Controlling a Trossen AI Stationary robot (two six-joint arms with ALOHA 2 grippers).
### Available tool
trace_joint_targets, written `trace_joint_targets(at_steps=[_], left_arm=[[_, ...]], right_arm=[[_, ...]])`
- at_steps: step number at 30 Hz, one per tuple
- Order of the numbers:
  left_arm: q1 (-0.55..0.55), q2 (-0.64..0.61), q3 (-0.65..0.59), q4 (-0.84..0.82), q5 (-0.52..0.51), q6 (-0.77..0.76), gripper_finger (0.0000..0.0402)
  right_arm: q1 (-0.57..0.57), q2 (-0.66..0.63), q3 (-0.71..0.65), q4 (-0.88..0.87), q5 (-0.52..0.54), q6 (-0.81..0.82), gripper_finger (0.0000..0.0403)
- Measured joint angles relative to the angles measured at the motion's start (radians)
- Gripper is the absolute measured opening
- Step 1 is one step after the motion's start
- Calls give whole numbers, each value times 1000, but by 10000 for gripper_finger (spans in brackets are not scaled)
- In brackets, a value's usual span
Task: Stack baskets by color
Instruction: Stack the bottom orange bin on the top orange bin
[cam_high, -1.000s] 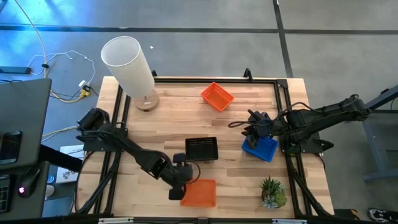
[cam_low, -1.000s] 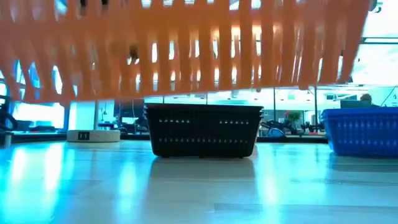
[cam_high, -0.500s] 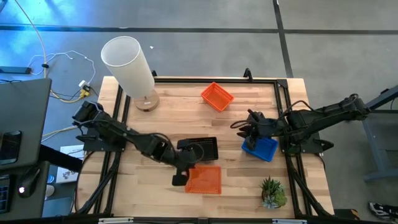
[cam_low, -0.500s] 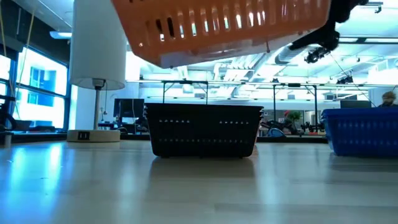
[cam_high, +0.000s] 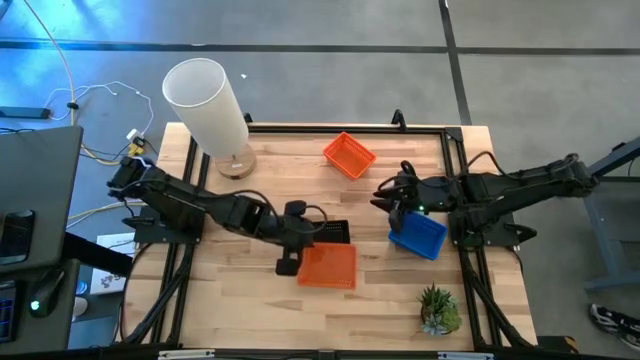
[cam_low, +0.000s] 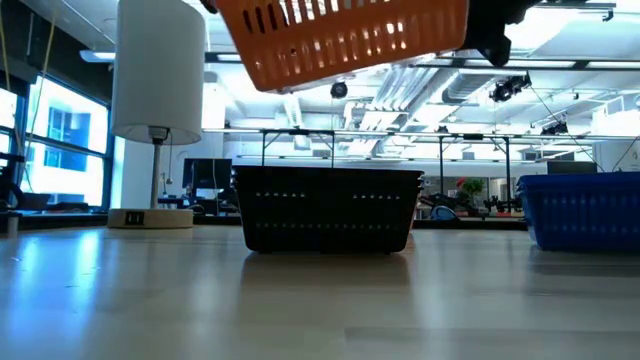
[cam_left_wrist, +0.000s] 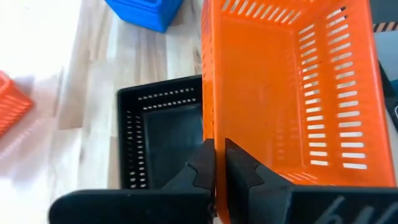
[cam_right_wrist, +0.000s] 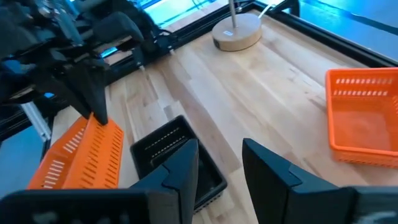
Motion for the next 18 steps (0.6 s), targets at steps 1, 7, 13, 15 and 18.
trace_joint_targets(at_steps=[1,7,13,15,18], left_arm=[[6,-5,0,-8,0,9,0],[43,-40,0,-55,-2,39,0],[68,-67,0,-102,-19,40,0],[75,-72,0,-120,-22,40,0],[76,-72,0,-155,-26,38,0]], right_arm=[[-7,0,0,-1,-1,0,113],[-42,0,0,-12,-18,0,113],[-70,0,0,-31,-60,-59,113],[-72,0,0,-28,-60,-61,113],[-74,0,0,-24,-61,-68,121]])
